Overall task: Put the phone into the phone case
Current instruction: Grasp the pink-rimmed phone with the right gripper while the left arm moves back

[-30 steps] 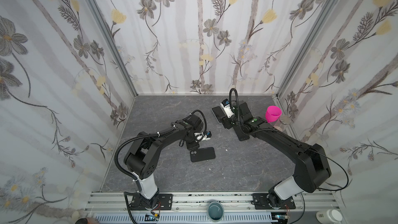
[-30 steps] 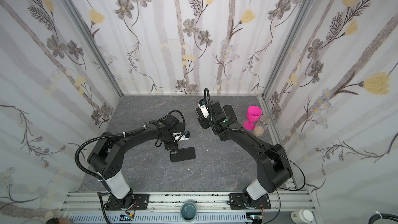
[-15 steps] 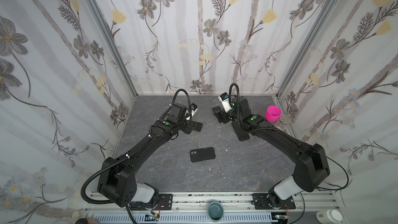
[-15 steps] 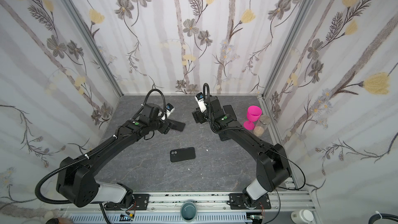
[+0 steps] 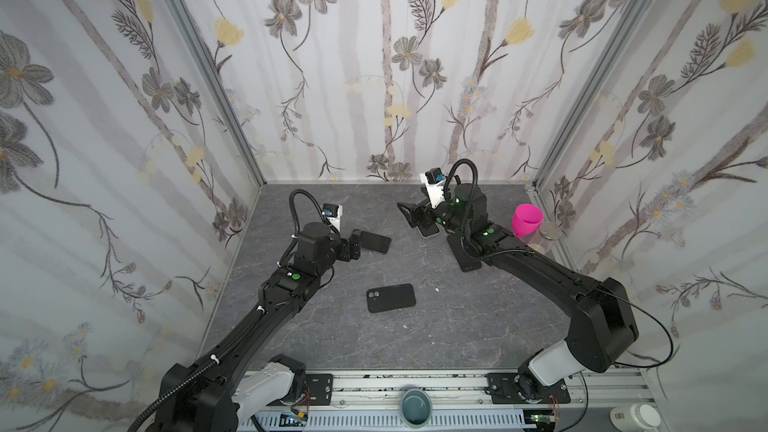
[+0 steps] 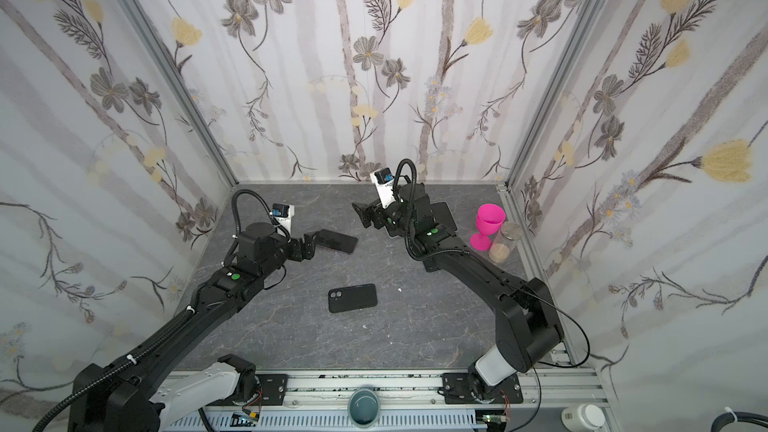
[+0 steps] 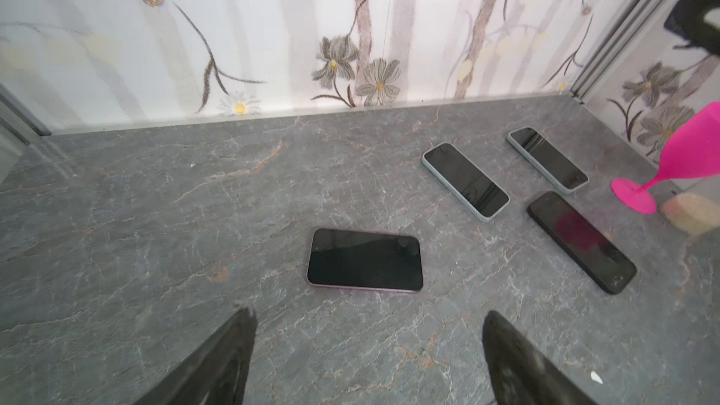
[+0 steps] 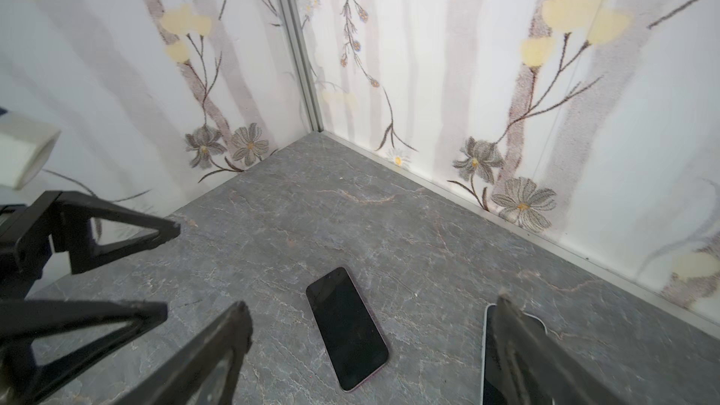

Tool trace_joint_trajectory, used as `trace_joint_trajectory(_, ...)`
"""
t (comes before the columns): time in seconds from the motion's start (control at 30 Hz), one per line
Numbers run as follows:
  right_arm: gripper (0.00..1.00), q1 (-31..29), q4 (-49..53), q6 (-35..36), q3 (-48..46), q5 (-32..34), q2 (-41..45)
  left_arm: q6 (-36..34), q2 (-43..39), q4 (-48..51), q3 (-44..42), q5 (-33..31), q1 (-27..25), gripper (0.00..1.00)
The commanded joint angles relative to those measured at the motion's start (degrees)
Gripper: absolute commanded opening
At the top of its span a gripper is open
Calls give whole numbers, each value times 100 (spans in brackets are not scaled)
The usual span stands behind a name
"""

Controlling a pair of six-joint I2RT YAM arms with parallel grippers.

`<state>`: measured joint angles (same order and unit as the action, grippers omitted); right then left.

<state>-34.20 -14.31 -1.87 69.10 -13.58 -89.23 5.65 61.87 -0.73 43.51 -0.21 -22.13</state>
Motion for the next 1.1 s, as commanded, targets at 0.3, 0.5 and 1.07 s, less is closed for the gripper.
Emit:
trace_joint_trajectory(0.3,99,-486,417,3300,132,-317,-553,744,362,-178,273,611,885,95)
trace_joint_trajectory(0.5,100,-559,1185,3540,913,175,-1338,726,326,-242,202,609,1047,100)
trace_joint_trajectory(1.07,97,-608,4560,3055,4621,673,-4369,771,441,-296,169,562,1204,100)
